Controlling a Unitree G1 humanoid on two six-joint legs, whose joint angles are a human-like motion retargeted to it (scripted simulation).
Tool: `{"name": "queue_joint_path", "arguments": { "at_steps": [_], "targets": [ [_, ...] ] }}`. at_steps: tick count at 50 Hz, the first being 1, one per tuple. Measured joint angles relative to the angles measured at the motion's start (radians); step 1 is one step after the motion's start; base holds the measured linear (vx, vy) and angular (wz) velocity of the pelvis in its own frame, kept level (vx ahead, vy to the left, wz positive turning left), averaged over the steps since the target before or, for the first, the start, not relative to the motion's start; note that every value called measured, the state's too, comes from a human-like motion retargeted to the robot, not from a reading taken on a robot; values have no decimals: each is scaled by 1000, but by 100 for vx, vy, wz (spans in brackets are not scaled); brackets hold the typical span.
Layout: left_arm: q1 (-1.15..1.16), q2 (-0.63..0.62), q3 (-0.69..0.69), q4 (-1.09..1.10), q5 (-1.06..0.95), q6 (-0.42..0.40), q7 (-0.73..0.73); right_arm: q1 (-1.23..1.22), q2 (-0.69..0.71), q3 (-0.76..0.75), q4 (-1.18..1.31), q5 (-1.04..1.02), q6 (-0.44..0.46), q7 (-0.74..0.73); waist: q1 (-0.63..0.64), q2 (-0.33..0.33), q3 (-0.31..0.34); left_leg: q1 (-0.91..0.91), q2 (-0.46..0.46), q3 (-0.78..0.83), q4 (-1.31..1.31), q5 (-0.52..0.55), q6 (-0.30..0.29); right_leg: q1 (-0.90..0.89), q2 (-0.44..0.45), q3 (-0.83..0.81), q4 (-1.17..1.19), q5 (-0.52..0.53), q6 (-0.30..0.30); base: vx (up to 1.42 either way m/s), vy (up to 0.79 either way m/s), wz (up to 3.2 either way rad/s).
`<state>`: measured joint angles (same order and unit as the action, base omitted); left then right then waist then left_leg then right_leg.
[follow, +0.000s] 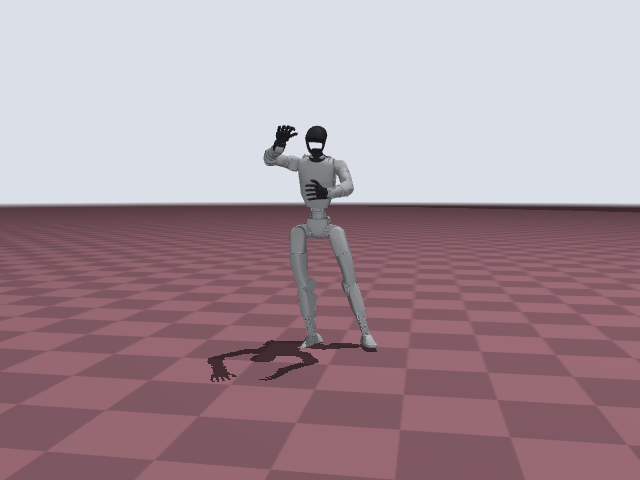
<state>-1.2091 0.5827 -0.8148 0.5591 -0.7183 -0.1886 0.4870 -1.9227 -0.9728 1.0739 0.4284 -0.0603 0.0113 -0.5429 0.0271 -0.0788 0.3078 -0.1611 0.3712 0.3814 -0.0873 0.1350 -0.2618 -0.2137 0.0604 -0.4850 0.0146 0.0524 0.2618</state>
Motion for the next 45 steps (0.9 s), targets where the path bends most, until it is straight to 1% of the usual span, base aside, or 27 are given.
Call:
{"name": "queue_joint_path", "arguments": {
  "at_steps": [4,8,11,14,18,20,23,27,31,35,37,38,40,45],
  "targets": [
    [12,-29,-69,-109,-11,-3,-61,-4,29,2,2,-17,8,11,-3,-2,0,-10,-3,0,0,1,0,-8,-2,0,-3,5,0,0,0,0],
    [28,12,-93,-129,-18,0,-88,-22,47,12,-6,-31,11,11,-5,0,-2,-16,-7,13,0,2,0,-18,-1,8,-11,16,0,0,0,0],
    [55,76,-65,-74,-6,0,-64,-36,51,16,-18,-39,10,1,-7,5,-3,-19,-12,26,0,4,0,-26,-2,16,-17,24,0,0,0,0],
    [87,133,-4,35,11,6,-20,-44,50,16,-32,-43,6,-11,-11,10,-3,-20,-16,38,0,5,0,-33,-3,24,-20,30,0,0,0,0],
    [113,162,101,215,21,22,40,-43,43,7,-49,-42,-3,-25,-15,17,0,-18,-20,48,0,6,0,-37,-5,31,-20,32,0,0,0,0],
    [117,155,145,280,22,27,63,-37,40,1,-55,-39,-8,-29,-16,20,3,-17,-20,49,0,6,0,-37,-5,32,-20,32,0,0,0,0],
    [121,125,168,295,22,22,78,-23,38,-12,-55,-30,-13,-31,-16,23,10,-14,-17,46,0,7,0,-34,-4,31,-18,29,0,0,0,0],
    [124,54,125,200,33,11,56,-1,42,-32,-44,-12,-15,-24,-14,21,20,-12,-13,36,0,7,0,-29,-2,25,-14,24,0,0,0,0],
    [120,-59,73,86,50,8,6,15,46,-51,-28,-2,-14,-15,-15,11,29,-13,-8,25,0,7,0,-25,0,19,-11,20,0,0,0,0],
    [118,-177,59,18,58,-1,-27,15,43,-53,-18,-9,-10,-9,-19,-1,35,-15,-7,19,0,5,0,-24,0,16,-10,19,0,0,0,0],
    [119,-205,60,4,62,-6,-35,7,38,-45,-15,-15,-8,-6,-22,-7,33,-20,-8,22,0,5,0,-30,-1,18,-12,22,0,0,0,0],
    [120,-207,59,1,64,-8,-39,5,35,-42,-14,-17,-8,-4,-19,-10,19,-31,-7,29,0,5,0,-43,1,24,-16,28,0,0,0,0],
    [120,-192,65,7,79,-10,-42,-8,26,-28,-17,-20,-10,-3,-31,-11,34,-22,-12,27,0,5,0,-34,-4,21,-12,26,0,0,0,0],
    [128,-59,102,104,109,-1,0,-34,7,-7,-25,-9,-21,-16,-40,-12,36,-20,-18,49,0,5,0,-41,-4,35,-20,37,0,0,0,-4]
  ]
}}
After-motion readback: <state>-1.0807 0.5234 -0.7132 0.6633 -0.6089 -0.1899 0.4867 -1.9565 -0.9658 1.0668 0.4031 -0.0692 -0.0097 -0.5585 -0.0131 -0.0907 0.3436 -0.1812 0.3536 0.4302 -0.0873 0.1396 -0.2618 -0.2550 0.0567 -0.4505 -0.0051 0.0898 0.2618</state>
